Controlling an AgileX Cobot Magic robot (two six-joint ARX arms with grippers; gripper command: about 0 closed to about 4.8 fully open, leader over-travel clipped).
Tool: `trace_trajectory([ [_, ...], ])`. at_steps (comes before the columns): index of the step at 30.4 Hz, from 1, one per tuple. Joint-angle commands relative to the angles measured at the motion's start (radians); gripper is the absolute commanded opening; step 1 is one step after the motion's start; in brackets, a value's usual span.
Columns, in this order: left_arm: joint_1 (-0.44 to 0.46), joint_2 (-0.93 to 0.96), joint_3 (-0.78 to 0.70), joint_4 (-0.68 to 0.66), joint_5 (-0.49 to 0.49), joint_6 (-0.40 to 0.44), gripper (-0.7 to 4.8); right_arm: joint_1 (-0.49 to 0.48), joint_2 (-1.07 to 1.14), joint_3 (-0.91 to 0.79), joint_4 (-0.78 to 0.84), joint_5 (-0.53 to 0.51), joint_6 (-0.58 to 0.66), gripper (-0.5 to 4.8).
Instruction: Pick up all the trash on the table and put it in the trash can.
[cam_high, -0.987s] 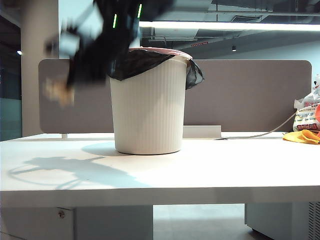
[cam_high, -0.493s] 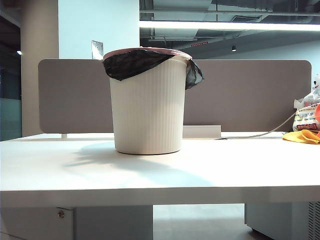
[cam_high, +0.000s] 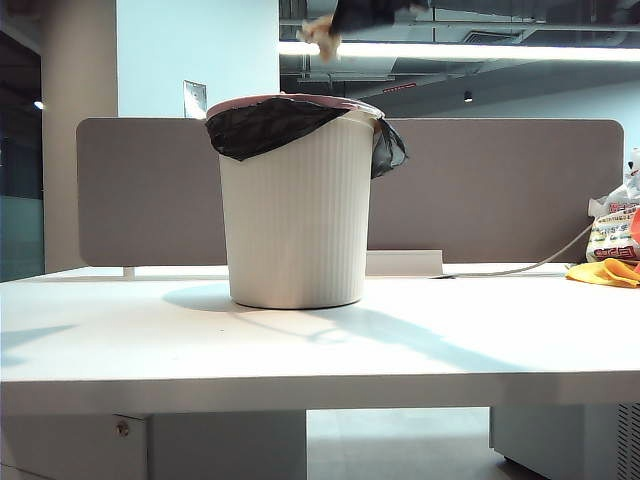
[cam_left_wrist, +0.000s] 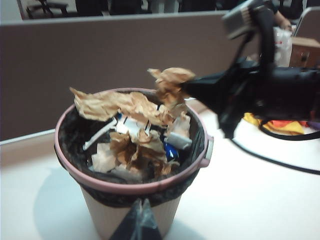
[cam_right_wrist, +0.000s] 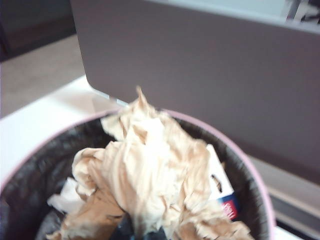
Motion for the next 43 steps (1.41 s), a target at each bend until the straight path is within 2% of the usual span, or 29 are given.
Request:
trace_trajectory([
  [1,0.001,-0.002,0.01,-0.028,0.006,0.001,-0.06,0.0,0.009,0.002,0.018,-0.006,-0.006,0.21],
  [2,0.001,-0.002,0.01,-0.036,0.006,0.001,-0.05,0.0,0.014,0.002,0.019,-0.006,-0.013,0.79],
  [3,0.001,-0.002,0.01,-0.042,0.006,0.001,-0.06,0.0,0.015,0.002,0.018,-0.005,-0.023,1.65],
  [4,0.001,-0.002,0.01,-0.05,0.006,0.001,-0.05,0.002,0.016,0.002,0.019,-0.003,-0.027,2.85],
  [5,0.001,-0.002,0.01,-0.055,0.006,0.001,-0.06,0.004,0.016,0.002,0.02,0.002,-0.029,3.61],
  [6,0.001,-0.002,0.01,-0.06,0.006,0.001,-0.05,0.004,0.016,0.002,0.023,0.002,-0.029,4.08],
  [7,0.001,-0.002,0.01,-0.063,0.006,0.001,-0.06,0.004,0.016,0.002,0.026,0.002,-0.029,4.31],
  [12,0.001,-0.002,0.01,-0.064,0.006,0.001,-0.05,0.004,0.013,0.003,0.017,0.002,-0.032,4.32],
  [14,0.001,-0.003,0.01,-0.064,0.006,0.001,-0.05,0.004,0.005,0.003,0.007,0.001,-0.031,4.19],
  [15,0.001,-0.005,0.01,-0.064,0.006,0.001,-0.05,0.004,-0.003,0.003,-0.005,0.0,-0.03,3.56],
  [16,0.001,-0.009,0.01,-0.066,0.006,0.001,-0.05,0.004,-0.013,0.003,-0.017,-0.002,-0.027,2.49],
  [18,0.001,-0.022,0.01,-0.077,0.006,0.001,-0.06,0.005,-0.038,0.003,-0.052,-0.025,-0.031,-0.26],
  [19,0.001,-0.031,0.01,-0.086,0.002,0.001,-0.06,0.005,-0.049,0.003,-0.065,-0.032,-0.031,0.09],
  [20,0.001,-0.04,0.01,-0.098,-0.002,0.001,-0.05,0.006,-0.067,0.003,-0.089,-0.037,-0.031,-0.09],
  [27,0.001,-0.138,-0.002,-0.206,-0.003,0.004,-0.06,0.006,-0.206,0.002,-0.27,-0.066,-0.024,-0.09],
  [33,0.001,-0.306,-0.068,-0.217,-0.002,0.011,-0.06,0.006,-0.377,0.001,-0.361,-0.061,-0.06,-0.09],
  [38,0.001,-0.474,-0.196,-0.218,-0.001,0.046,-0.05,0.006,-0.516,-0.008,-0.454,-0.019,-0.099,-0.09],
  [43,0.001,-0.661,-0.381,-0.189,0.043,0.039,-0.05,0.006,-0.706,-0.146,-0.494,-0.016,-0.106,-0.09],
])
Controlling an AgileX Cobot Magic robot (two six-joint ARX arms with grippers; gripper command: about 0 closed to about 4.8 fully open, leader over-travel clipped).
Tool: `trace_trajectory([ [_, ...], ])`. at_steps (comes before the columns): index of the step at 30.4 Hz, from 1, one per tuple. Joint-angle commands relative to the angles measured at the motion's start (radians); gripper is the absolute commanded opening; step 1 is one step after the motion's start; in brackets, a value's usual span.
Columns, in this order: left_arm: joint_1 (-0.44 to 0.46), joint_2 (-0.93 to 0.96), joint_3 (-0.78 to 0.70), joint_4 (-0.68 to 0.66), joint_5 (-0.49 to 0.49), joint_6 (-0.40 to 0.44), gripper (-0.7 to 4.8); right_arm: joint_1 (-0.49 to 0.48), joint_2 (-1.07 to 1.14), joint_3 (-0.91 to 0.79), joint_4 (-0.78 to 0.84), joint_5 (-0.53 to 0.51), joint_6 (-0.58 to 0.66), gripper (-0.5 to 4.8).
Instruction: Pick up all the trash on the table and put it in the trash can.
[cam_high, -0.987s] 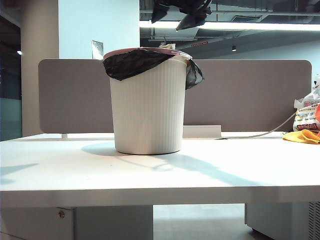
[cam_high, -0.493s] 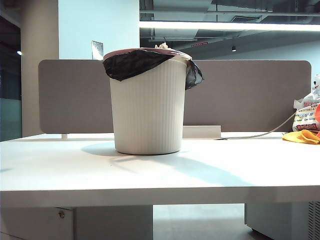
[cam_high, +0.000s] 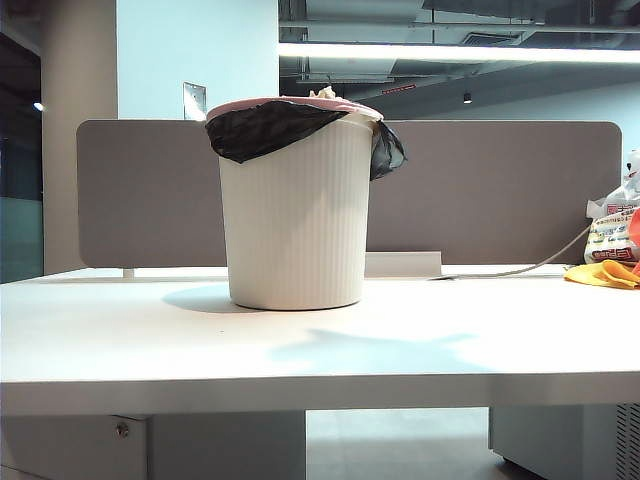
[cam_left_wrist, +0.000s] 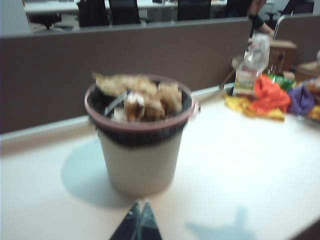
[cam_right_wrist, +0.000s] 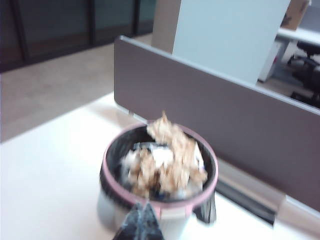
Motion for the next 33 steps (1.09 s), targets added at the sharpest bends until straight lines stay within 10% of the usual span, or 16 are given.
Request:
trace_trajectory([
  [1,0.001,-0.117,-0.117,0.048,0.042,0.001,-0.06,0.001,-0.138,-0.122,-0.004,0.005,-0.005,-0.09],
  [19,0.001,-0.441,-0.775,0.42,0.151,-0.15,-0.05,0.003,-0.969,-1.377,0.536,0.027,0.24,-0.09],
  [33,0.001,-0.441,-1.116,0.69,0.049,-0.157,-0.06,0.004,-1.104,-2.08,0.996,0.077,0.246,-0.09],
])
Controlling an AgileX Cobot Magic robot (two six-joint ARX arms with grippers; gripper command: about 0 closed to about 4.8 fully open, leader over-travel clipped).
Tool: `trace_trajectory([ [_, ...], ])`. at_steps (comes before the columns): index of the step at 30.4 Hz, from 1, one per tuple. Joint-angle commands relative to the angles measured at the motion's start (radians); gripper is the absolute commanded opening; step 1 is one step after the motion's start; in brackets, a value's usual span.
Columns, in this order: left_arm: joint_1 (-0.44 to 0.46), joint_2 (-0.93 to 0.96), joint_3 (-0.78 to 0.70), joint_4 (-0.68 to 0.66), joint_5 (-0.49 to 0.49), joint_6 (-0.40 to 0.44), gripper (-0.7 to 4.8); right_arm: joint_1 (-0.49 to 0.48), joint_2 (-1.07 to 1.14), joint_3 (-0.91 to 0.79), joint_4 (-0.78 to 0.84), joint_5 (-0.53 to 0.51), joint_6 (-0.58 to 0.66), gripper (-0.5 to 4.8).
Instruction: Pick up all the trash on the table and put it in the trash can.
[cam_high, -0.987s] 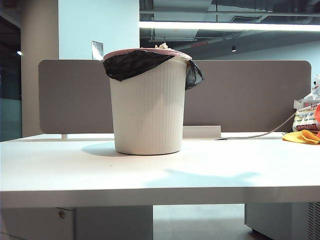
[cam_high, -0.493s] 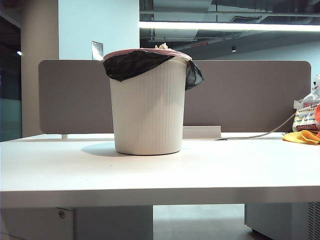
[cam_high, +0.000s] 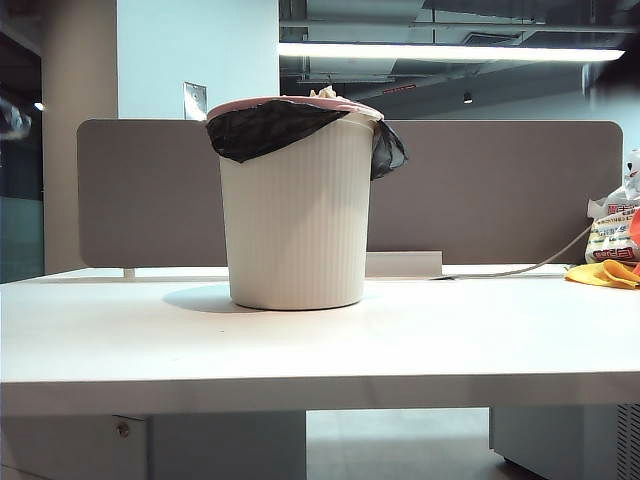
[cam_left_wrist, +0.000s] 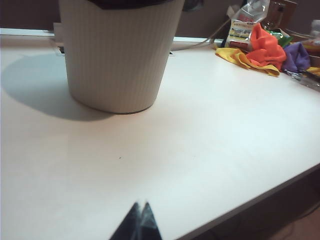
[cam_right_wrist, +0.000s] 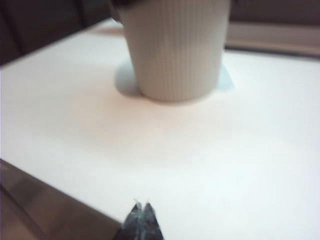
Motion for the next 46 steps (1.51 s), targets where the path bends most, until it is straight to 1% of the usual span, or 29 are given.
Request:
trace_trajectory([
  [1,0.001,0.0,-0.042,0.052,-0.009,0.0,-0.06,0.0,-0.002,-0.099,0.143,0.008,0.006,-0.09],
  [9,0.001,0.0,-0.114,0.053,-0.026,0.0,-0.06,0.0,-0.004,-0.263,0.168,0.0,0.06,-0.08],
  [12,0.0,0.0,-0.143,0.064,-0.025,0.0,-0.06,0.0,-0.005,-0.262,0.15,0.004,0.055,-0.08],
  [17,0.0,0.0,-0.143,0.048,-0.023,0.003,-0.05,0.0,-0.005,-0.262,0.172,0.001,0.054,-0.08],
  [19,0.0,0.0,-0.143,0.039,-0.015,0.004,-0.05,0.0,-0.004,-0.262,0.166,0.004,0.054,0.04],
  [31,0.0,0.0,-0.143,0.034,-0.016,0.004,-0.05,0.001,-0.008,-0.262,0.152,0.0,0.054,0.05],
  [33,0.001,-0.008,-0.143,0.031,-0.017,0.004,-0.05,-0.008,-0.06,-0.262,0.115,0.003,0.054,0.05],
  [35,0.012,-0.046,-0.143,0.011,-0.015,0.004,-0.05,-0.028,-0.109,-0.262,0.087,-0.028,0.054,0.05],
  [36,0.023,-0.059,-0.143,0.01,-0.016,0.004,-0.05,-0.042,-0.133,-0.262,0.079,-0.029,0.054,0.05],
  [38,0.075,-0.095,-0.143,0.009,-0.004,0.005,-0.05,-0.083,-0.19,-0.262,0.064,-0.028,0.054,0.05],
  [40,0.149,-0.127,-0.143,0.005,0.023,0.004,-0.05,-0.127,-0.232,-0.262,0.065,-0.025,0.054,0.05],
  [46,0.389,-0.21,-0.143,0.006,0.022,0.004,-0.05,-0.288,-0.343,-0.262,0.066,-0.026,0.054,0.05],
])
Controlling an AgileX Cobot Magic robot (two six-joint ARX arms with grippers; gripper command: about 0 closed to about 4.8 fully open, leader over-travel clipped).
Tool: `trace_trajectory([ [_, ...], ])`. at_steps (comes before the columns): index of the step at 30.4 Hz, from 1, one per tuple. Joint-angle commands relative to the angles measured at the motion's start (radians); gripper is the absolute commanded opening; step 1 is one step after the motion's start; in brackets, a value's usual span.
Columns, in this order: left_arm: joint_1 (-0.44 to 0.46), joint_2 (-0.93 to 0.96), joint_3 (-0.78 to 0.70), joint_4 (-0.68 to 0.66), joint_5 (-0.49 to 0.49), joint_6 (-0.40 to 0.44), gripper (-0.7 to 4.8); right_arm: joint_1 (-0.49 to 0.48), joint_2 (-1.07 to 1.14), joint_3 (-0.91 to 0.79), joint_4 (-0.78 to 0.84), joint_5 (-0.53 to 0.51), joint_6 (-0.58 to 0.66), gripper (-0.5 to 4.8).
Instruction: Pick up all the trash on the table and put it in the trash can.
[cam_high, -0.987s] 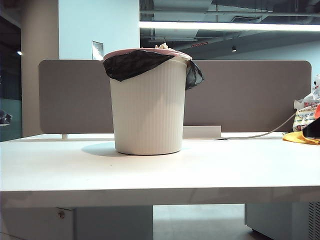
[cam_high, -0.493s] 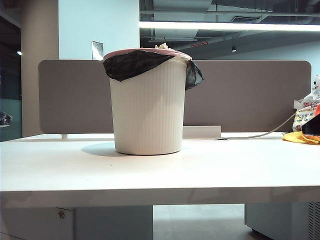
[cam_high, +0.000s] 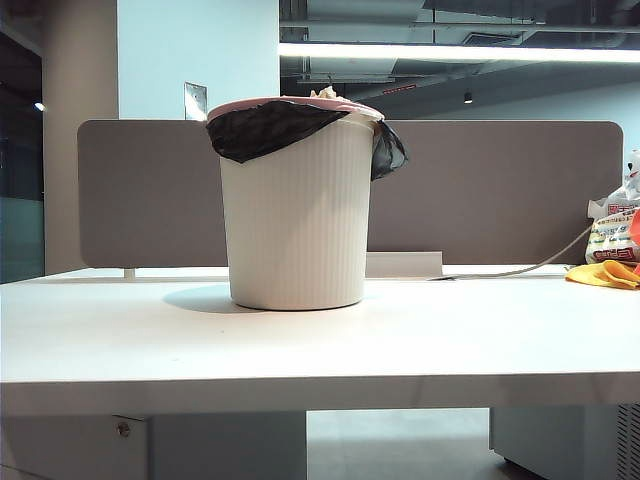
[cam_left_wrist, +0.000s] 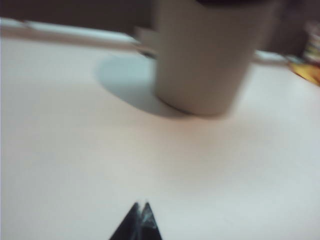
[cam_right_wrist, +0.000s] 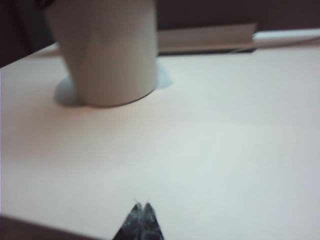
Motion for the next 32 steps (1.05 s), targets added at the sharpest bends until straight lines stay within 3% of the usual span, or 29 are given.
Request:
trace_trajectory([
  [1,0.13,-0.041,0.0,0.01,0.006,0.005,-0.05,-0.083,-0.046,-0.004,0.014,-0.001,0.0,0.05],
  [7,0.268,-0.04,0.0,0.018,0.003,0.005,-0.05,-0.193,-0.087,-0.004,0.023,0.0,0.0,0.05],
  [32,0.267,-0.04,0.0,0.018,0.007,0.005,-0.05,-0.214,-0.087,-0.004,0.021,-0.001,0.0,0.05],
])
